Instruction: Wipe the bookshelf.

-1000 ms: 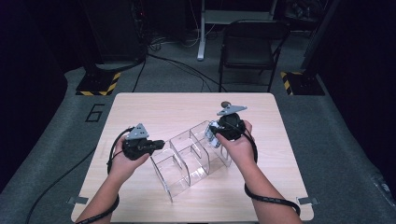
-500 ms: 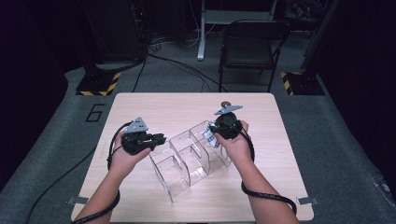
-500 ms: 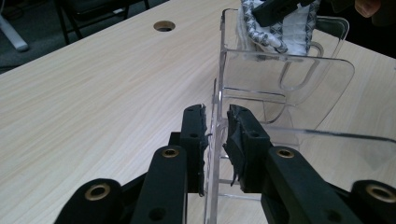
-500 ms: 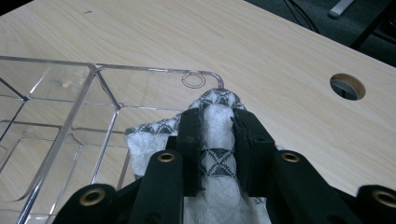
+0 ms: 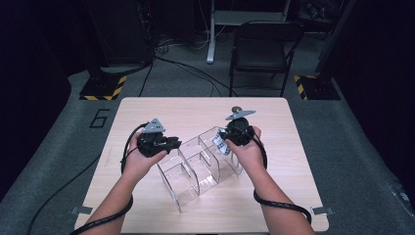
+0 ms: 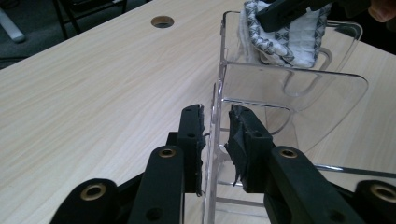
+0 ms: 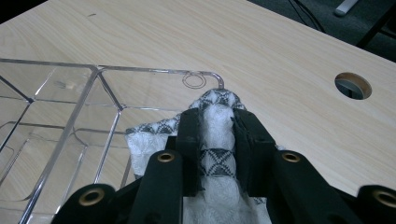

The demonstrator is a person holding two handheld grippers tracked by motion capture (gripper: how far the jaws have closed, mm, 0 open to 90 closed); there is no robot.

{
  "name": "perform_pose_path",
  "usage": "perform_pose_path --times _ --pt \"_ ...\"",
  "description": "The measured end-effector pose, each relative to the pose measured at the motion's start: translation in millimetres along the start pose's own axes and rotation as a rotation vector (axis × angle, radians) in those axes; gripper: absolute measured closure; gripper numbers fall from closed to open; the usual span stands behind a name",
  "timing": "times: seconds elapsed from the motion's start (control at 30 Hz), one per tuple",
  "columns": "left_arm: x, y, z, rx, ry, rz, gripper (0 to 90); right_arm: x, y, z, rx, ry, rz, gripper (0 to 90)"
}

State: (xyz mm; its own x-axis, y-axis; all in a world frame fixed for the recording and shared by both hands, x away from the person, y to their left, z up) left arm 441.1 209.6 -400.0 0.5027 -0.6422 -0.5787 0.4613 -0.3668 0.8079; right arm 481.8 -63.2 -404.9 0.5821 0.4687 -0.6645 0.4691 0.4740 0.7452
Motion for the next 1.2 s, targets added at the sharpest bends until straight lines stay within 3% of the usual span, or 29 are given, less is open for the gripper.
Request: perform_pose_path --times 0.17,0.23,0.37,0.67,0.77,0.83,1.1,1.2 --pt "7.7 1.3 1.5 0.03 0.02 -0.059 79.4 0.0 -0.1 0.2 -0.002 0.001 0.0 72.4" --pt "9.3 0.6 1.5 0.031 0.003 -0.073 82.0 0.6 -0.1 0.1 0.0 -0.003 0.012 72.3" --pt "10.4 -0.5 0.6 0.017 -0.01 -0.056 86.8 -0.3 0.5 0.2 -0.012 0.002 -0.006 72.2" --pt "11.5 -1.4 0.2 0.029 -0.015 -0.051 87.0 0.0 1.0 -1.1 -0.012 -0.008 -0.007 71.9" --pt "10.8 -3.9 -1.5 0.038 -0.029 -0.033 84.0 -0.4 0.3 -1.5 -0.006 -0.007 -0.006 71.8" --pt "10.3 -4.8 -4.3 0.017 -0.054 -0.029 84.4 0.7 -0.3 0.2 -0.016 -0.006 0.013 71.5" --pt "13.3 -0.2 0.5 0.058 -0.02 -0.07 87.8 -1.6 -1.4 -0.7 -0.006 0.002 -0.007 71.4" --pt "13.6 -0.1 0.6 0.057 -0.016 -0.071 87.8 -5.2 -1.9 -1.6 -0.025 -0.005 -0.021 71.6"
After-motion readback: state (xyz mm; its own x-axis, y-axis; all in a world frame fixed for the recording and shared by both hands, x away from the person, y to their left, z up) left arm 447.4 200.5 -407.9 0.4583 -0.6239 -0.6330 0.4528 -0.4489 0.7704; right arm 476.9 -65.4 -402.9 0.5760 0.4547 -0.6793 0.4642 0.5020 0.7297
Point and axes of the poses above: each handheld gripper's, and its own axes: x roughly forward along the jaws, y roughly out of its top, z roughly to its right, the point moved 2 cm from there along x, roughly forward along the jaws, and after that the axes turned 5 degrees about -x, right-handed, at the moved point
